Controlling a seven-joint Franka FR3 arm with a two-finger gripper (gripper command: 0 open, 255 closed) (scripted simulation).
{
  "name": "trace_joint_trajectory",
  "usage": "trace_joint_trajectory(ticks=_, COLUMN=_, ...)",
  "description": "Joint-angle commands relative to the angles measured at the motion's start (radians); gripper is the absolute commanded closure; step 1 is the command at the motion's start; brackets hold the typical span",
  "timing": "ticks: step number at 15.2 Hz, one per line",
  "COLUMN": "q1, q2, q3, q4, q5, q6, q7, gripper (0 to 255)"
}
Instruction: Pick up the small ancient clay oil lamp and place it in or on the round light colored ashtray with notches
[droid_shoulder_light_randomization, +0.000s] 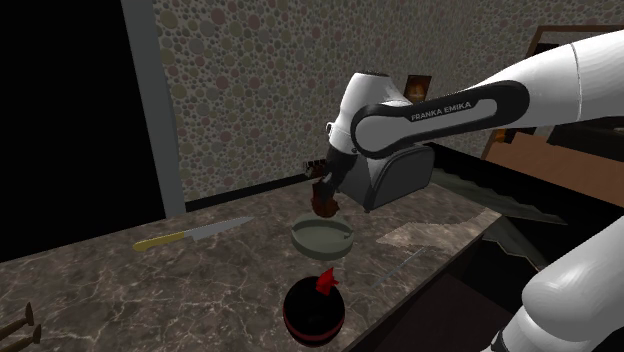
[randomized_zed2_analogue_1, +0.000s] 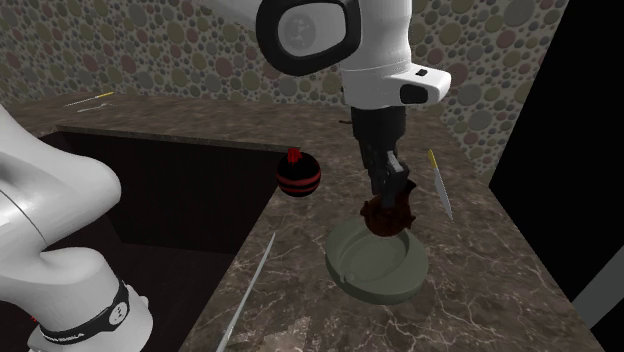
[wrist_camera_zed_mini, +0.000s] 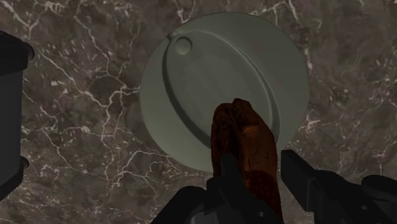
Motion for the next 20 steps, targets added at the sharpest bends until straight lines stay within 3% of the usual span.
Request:
trace_joint_trajectory(ticks=1, q1=0.0, q2=0.007, q3=0.002, q4=-0.026, q5=-0.001, q6=0.033, q7=0.0, gripper=255)
trace_joint_trajectory(ticks=8, q1=-0.004, q2=0.05, q3=0.018, q4=-0.084, q5=-0.024, q6=0.129, q7=0.018, gripper=255)
trace_joint_trajectory(ticks=16, q1=-0.004, q2=0.05, q3=0.018, q4=-0.084, q5=-0.024, q6=0.129, q7=0.018, gripper=255)
trace_joint_trajectory(ticks=17, q1=-0.004, q2=0.05, q3=0.018, q4=-0.084, q5=-0.024, q6=0.129, q7=0.018, gripper=0)
trace_joint_trajectory(ticks=20, q1=-0.004, q2=0.05, q3=0.018, q4=-0.083, q5=-0.024, q6=0.129, q7=0.018, gripper=0)
